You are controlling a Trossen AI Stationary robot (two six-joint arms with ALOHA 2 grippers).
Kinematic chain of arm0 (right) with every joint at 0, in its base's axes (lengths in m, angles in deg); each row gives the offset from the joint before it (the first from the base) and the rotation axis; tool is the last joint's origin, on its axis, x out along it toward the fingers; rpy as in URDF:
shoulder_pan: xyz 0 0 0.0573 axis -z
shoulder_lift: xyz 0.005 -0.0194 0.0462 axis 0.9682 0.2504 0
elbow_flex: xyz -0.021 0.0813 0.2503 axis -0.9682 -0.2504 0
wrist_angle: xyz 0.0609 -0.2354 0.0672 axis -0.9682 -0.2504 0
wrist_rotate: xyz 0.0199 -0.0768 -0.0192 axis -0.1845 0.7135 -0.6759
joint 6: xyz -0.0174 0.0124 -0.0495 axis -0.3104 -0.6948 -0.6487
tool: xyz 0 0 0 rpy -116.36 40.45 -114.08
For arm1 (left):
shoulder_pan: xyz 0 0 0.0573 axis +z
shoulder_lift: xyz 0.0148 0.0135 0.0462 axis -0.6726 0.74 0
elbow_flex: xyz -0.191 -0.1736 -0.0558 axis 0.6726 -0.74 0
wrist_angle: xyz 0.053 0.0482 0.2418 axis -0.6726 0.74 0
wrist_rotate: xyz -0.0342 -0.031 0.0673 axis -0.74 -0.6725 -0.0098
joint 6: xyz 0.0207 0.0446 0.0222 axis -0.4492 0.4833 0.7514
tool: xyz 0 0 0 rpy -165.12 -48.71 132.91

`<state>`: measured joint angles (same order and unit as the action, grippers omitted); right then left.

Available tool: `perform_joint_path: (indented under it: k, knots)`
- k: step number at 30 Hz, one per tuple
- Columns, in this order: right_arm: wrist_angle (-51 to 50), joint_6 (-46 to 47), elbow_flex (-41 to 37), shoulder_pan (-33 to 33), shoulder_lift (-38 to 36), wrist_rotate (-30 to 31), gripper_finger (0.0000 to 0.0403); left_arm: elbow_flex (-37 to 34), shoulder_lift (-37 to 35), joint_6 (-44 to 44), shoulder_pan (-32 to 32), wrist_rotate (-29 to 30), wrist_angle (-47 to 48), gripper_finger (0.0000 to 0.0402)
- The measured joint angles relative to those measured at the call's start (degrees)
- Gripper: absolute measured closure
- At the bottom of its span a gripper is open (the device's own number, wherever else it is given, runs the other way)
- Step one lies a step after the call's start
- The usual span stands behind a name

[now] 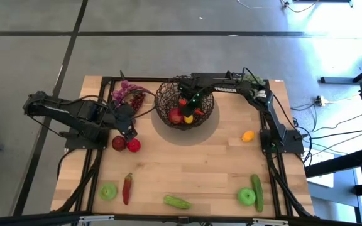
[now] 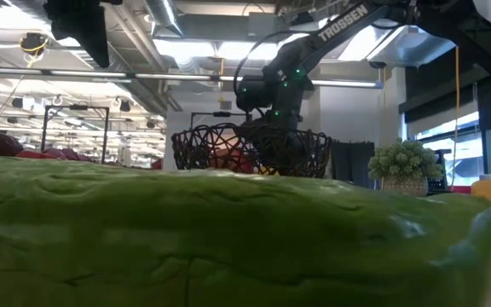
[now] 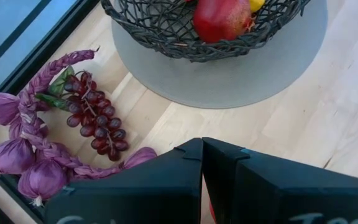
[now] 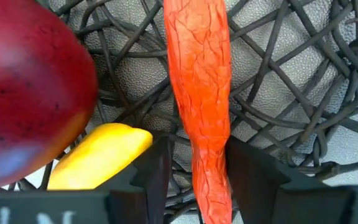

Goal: Build produce basket
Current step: Put the carrot into the wire basket, then put the left cucumber into the wire basket

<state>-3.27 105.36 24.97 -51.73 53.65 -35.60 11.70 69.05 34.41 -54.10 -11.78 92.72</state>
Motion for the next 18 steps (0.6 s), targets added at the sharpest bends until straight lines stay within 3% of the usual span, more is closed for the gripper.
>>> perform_joint_path:
  k: [8,13,18]
  knots:
    - [-0.04,1.8,0.0,-0.86,-0.06,0.47,0.0254,0.0,0.0,0.0,0.0,-0.04,0.0,0.0401]
    - [-0.7,2.86,1.03,-1.98,-0.06,6.53,0.0254,0.0,0.0,0.0,0.0,-0.46,0.0,0.0401]
    - [-2.05,2.89,3.33,-2.46,-0.15,7.14,0.0254,0.0,0.0,0.0,0.0,-0.47,0.0,0.0401]
